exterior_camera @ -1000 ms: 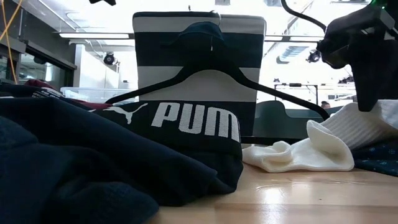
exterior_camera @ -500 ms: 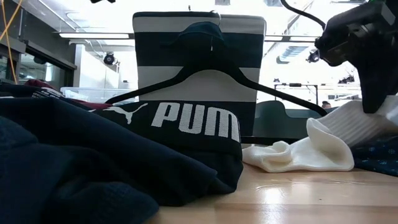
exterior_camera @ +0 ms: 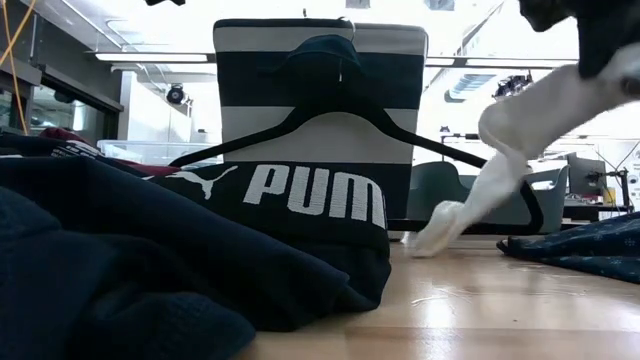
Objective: Pick & Place Cloths
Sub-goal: Put the right white sock into the green bin
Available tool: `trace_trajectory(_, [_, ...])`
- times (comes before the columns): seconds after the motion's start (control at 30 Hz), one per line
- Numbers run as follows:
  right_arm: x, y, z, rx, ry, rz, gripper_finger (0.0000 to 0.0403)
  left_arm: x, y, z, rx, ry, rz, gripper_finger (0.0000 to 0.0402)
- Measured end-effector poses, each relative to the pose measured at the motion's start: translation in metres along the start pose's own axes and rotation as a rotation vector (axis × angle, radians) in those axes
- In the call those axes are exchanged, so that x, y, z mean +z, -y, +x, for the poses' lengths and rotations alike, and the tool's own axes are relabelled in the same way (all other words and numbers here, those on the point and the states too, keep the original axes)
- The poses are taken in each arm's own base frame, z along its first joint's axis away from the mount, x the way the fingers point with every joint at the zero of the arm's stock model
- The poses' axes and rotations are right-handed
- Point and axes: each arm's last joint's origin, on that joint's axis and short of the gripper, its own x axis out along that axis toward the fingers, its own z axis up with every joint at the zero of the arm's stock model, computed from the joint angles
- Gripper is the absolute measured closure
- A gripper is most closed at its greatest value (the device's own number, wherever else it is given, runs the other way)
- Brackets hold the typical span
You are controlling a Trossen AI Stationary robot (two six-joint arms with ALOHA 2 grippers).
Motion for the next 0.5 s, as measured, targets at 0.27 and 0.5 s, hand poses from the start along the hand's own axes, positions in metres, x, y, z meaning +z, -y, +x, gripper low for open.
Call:
trace_trajectory(0.27, [0.010,0.007,-0.074,0.004,0.064,-0.103,0.0399,0.000,0.000,0.000,0.000,0.000,0.000,0.0396])
trace_trajectory(0.5, [0.020,0.025,-0.129,-0.043,0.253,-0.149,0.0399,0.000,0.000,0.000,0.001,0.000,0.000,0.0396])
